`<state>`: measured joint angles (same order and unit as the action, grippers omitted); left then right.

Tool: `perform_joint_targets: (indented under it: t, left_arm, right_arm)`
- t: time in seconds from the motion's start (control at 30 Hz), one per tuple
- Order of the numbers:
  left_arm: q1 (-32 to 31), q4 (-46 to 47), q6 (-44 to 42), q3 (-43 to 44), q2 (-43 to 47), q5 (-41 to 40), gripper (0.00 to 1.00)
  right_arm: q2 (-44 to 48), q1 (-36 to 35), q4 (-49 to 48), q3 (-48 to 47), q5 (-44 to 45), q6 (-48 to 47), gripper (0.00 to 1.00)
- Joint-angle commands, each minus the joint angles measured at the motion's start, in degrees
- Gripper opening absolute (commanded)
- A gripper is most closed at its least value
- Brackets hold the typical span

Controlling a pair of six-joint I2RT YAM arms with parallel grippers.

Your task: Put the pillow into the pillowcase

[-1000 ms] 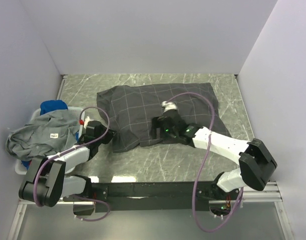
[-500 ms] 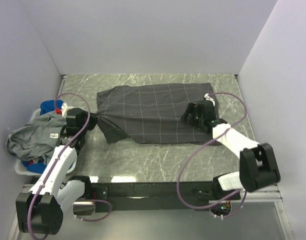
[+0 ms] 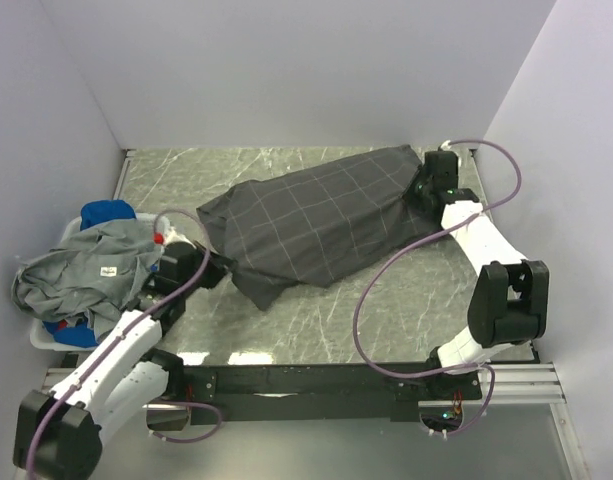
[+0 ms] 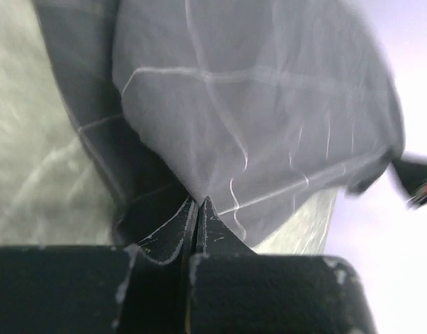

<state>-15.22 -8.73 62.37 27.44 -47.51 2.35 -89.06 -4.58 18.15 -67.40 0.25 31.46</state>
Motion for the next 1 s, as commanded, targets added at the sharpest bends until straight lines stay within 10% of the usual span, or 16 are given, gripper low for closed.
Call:
perform_joint_targets:
  t: [0.0, 0.13, 0.2, 0.33, 0.6, 0.97]
  left_arm:
    - [-8.6, 6.6, 4.7, -5.5, -0.5, -2.2, 0.01]
    - [-13.7, 8.3, 4.9, -5.7, -3.6, -4.6, 0.2]
    - [-13.6, 4.9, 4.5, -1.7, -3.1, -7.6, 0.56]
    - [-8.9, -6.7, 3.6, 7.9, -2.9, -18.3, 0.76]
    - [10.4, -5.0, 4.8, 21.8, -23.4, -14.1, 0.66]
    - [13.2, 2.0, 2.2, 35.3, -48.0, -6.0, 0.63]
  right_arm:
    - [0.1, 1.1, 1.5, -2.5, 3.0, -2.5, 0.39]
    - [5.6, -8.4, 0.3, 1.2, 6.3, -3.6, 0.69]
    - [10.7, -14.5, 0.6, 4.0, 10.2, -3.9, 0.7]
    - [19.0, -29.7, -3.3, 11.5, 12.7, -2.4, 0.71]
    - [16.3, -57.9, -7.3, 18.4, 20.8, 7.7, 0.7]
    - [-1.8, -65.5, -8.1, 9.4, 24.9, 9.0, 0.68]
